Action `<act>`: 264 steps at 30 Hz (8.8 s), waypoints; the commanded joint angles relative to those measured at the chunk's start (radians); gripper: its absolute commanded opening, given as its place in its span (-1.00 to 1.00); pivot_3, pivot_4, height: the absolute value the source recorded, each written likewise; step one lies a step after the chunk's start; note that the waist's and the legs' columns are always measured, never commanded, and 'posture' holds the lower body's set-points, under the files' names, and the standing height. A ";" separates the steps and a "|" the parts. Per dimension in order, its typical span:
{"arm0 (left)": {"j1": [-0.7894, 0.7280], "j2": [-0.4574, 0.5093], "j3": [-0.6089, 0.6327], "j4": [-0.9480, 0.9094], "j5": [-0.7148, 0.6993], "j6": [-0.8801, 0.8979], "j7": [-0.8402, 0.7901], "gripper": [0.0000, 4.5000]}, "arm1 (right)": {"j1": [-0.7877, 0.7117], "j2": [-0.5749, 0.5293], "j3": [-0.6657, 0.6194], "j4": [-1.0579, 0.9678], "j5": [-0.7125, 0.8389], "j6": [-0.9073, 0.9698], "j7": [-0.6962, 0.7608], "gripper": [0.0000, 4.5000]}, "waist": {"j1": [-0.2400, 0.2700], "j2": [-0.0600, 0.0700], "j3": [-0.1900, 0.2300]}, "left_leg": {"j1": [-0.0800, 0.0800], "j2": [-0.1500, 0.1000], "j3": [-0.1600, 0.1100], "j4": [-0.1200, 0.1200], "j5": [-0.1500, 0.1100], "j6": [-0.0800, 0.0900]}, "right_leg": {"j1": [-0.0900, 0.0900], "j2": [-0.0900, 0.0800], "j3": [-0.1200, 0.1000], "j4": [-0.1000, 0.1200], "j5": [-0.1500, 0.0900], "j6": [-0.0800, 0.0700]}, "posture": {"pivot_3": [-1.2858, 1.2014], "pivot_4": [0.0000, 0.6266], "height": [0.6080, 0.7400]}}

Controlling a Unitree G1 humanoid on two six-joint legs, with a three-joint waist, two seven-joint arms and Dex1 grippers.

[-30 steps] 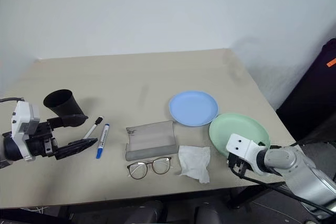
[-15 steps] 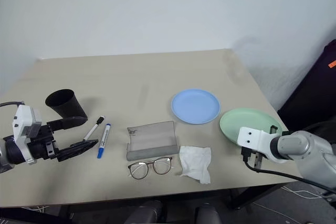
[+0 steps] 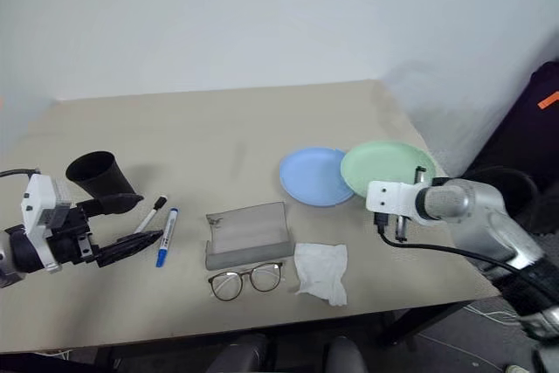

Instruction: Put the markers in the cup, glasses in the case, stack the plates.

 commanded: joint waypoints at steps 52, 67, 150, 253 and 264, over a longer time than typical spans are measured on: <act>0.095 -0.007 0.120 -0.113 -0.039 0.036 0.066 1.00 | -0.259 0.333 0.046 0.310 -0.054 -0.259 0.156 -0.98 | -0.004 -0.001 0.000 | 0.002 -0.003 0.000 0.000 0.000 0.000 | -0.001 0.005 0.000 0.000 0.006 -0.002 | 0.03 -1.00 0.37; 0.098 -0.017 0.109 -0.118 -0.036 0.030 0.076 1.00 | -0.241 0.299 -0.073 0.181 0.094 -0.179 0.236 0.74 | -0.003 0.000 0.000 | 0.002 -0.003 0.000 0.000 0.000 0.000 | -0.001 0.005 0.000 0.001 0.006 -0.002 | 0.03 -1.00 0.37; 0.083 -0.002 0.101 -0.114 -0.025 0.051 0.071 1.00 | -0.087 0.176 -0.054 -0.064 0.396 0.103 0.400 -0.99 | 0.001 -0.001 0.000 | 0.001 0.005 0.003 0.005 -0.002 -0.002 | 0.000 0.004 -0.002 0.000 0.005 -0.003 | 0.03 -1.00 0.37; -0.410 -0.050 -0.853 0.152 0.346 0.016 -0.180 0.83 | -0.139 0.235 -0.301 -0.110 0.678 0.400 0.211 1.00 | -0.023 0.001 0.000 | 0.001 0.010 0.002 0.011 -0.004 -0.002 | 0.003 0.019 0.001 -0.001 0.012 -0.008 | 0.03 -1.00 0.37; -0.416 -0.041 -0.872 0.165 0.392 -0.012 -0.185 -0.85 | -0.141 0.236 -0.303 -0.113 0.683 0.404 0.210 1.00 | -0.022 0.002 0.000 | 0.001 0.010 0.002 0.011 -0.004 -0.002 | 0.002 0.019 0.001 -0.001 0.012 -0.008 | 0.03 -1.00 0.37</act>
